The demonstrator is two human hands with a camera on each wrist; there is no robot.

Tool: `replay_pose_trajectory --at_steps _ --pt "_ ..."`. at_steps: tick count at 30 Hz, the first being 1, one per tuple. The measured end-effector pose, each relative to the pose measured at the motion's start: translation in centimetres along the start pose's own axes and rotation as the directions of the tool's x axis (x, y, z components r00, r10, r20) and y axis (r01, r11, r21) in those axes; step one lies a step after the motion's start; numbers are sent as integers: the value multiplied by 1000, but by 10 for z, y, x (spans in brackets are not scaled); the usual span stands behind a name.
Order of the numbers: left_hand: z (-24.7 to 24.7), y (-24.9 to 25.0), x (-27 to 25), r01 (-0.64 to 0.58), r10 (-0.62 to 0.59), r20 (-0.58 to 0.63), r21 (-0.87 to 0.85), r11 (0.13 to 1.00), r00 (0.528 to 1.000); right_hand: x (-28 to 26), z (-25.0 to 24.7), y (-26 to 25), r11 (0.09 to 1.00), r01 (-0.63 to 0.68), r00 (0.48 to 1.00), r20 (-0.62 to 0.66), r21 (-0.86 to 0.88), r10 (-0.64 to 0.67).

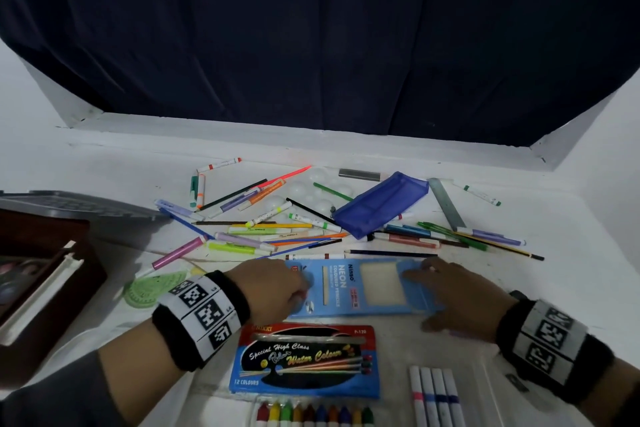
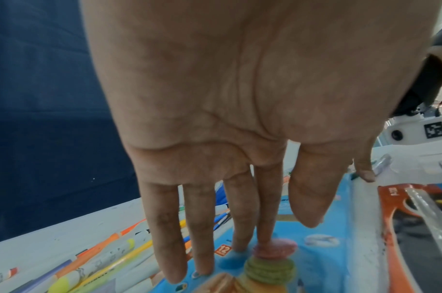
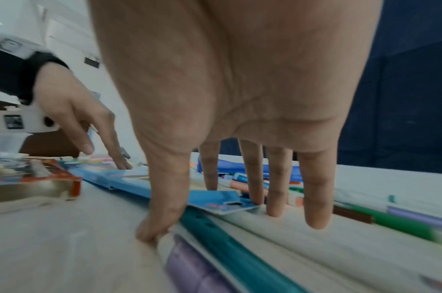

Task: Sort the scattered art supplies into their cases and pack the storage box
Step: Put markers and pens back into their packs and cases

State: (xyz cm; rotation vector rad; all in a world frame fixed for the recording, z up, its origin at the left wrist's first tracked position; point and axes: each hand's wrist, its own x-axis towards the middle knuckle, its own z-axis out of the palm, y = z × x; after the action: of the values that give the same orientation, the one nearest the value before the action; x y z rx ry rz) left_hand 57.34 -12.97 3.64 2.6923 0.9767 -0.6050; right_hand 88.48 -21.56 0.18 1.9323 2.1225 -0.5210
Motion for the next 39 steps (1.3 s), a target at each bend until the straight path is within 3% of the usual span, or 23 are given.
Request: replay_pose_trajectory --at_steps 6,15,21,28,32,34,36,39 --pt "-1 5 9 25 -25 -47 7 1000 999 8 -9 26 989 -115 990 -69 92 121" --pt "0 3 9 55 -56 -61 -27 998 997 8 -6 10 997 -81 993 -87 6 82" --pt "2 1 7 57 -60 -78 -33 998 995 13 -5 20 993 -108 988 -102 46 112" --pt "5 4 10 16 -17 -134 -9 1000 991 12 -7 40 963 -233 923 -280 136 263" --pt "4 6 11 -16 16 -126 2 1000 992 13 -13 36 938 -297 885 -319 178 341" --pt "6 4 10 -32 33 -118 6 999 992 16 -17 26 946 -240 860 -405 217 310" --pt "8 2 9 -36 36 -112 6 999 993 21 -23 9 959 -88 843 -493 270 216" --pt "9 -1 6 -40 36 -115 -29 999 993 34 -28 -21 962 118 874 -486 247 17"
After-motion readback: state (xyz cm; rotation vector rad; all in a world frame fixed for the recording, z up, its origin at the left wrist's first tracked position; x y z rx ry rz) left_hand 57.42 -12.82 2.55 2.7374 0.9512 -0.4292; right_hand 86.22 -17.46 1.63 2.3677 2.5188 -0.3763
